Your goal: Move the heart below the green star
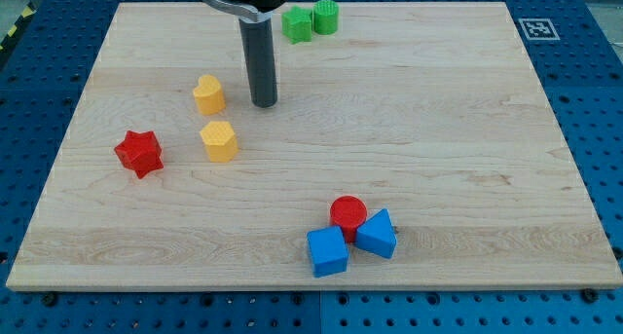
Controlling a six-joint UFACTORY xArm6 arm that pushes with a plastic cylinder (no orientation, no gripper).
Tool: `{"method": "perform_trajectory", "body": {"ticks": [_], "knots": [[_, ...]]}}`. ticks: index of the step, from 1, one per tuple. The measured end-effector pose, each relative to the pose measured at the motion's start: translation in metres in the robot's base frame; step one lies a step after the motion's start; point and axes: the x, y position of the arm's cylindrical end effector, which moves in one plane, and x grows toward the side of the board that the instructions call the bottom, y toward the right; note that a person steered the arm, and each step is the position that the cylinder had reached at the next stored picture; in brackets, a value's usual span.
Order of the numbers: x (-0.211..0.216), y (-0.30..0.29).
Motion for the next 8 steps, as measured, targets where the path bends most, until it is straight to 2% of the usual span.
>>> {"method": "perform_trajectory", "body": {"ticks": [3,5,6,7,8], "knots": [[0.044,-0.023],[0.006,-0.099],[-0.012,-0.057],[-0.025,0.017],[-0.029,0.028]]}}
